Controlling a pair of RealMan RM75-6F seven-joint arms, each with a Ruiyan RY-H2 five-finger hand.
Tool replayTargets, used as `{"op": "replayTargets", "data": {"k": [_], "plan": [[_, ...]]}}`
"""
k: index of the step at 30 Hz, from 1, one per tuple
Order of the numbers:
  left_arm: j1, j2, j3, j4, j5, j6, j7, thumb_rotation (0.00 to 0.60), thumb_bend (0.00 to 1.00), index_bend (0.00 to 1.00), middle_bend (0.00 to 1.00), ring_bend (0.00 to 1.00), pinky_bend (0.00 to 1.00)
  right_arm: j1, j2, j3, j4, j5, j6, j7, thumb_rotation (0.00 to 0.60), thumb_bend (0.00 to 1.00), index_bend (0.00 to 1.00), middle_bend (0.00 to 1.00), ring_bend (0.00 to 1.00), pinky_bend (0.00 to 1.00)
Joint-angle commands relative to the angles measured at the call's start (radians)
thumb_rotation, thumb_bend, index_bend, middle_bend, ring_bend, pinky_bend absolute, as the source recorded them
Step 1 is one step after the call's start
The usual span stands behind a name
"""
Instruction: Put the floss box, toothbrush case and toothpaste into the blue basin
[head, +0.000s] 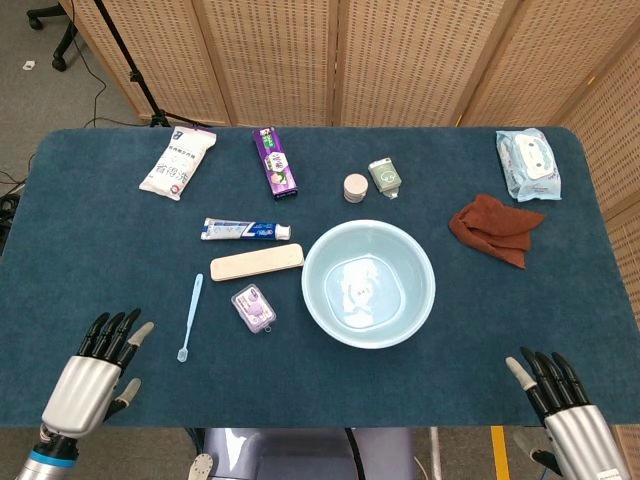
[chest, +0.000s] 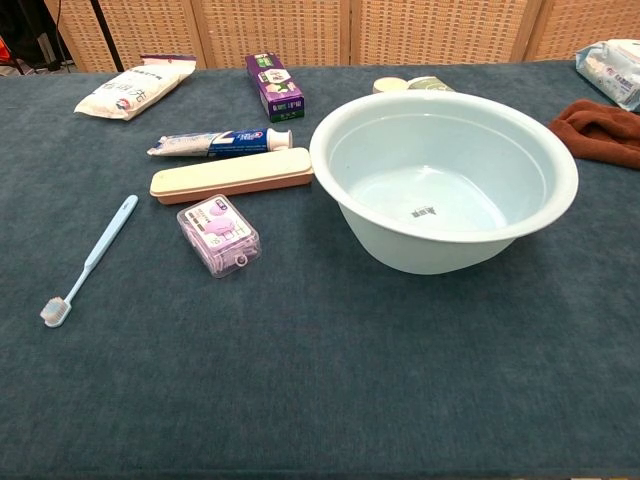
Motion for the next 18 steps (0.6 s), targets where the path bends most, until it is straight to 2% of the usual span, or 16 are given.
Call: {"op": "replayTargets", "data": {"k": [1,18], "plan": [[0.000,0.001,-0.003,0.000,-0.004,0.000,0.000,0.600,0.31,0.00,0.00,0.00,0.00,0.001,-0.002,-0.002,0.000,-0.004,-0.004,-0.004,0.600,0.13,0.00,0.00,0.00,0.00],[-0.016,0.007,-0.010,-0.023,-0.036,-0.051,0.044,0.600,0.31,0.00,0.00,0.00,0.00,-0.002,0.005,-0.001,0.002,-0.004,0.010,0.009,0.600,0.13,0.00,0.00,0.00,0.00]]}}
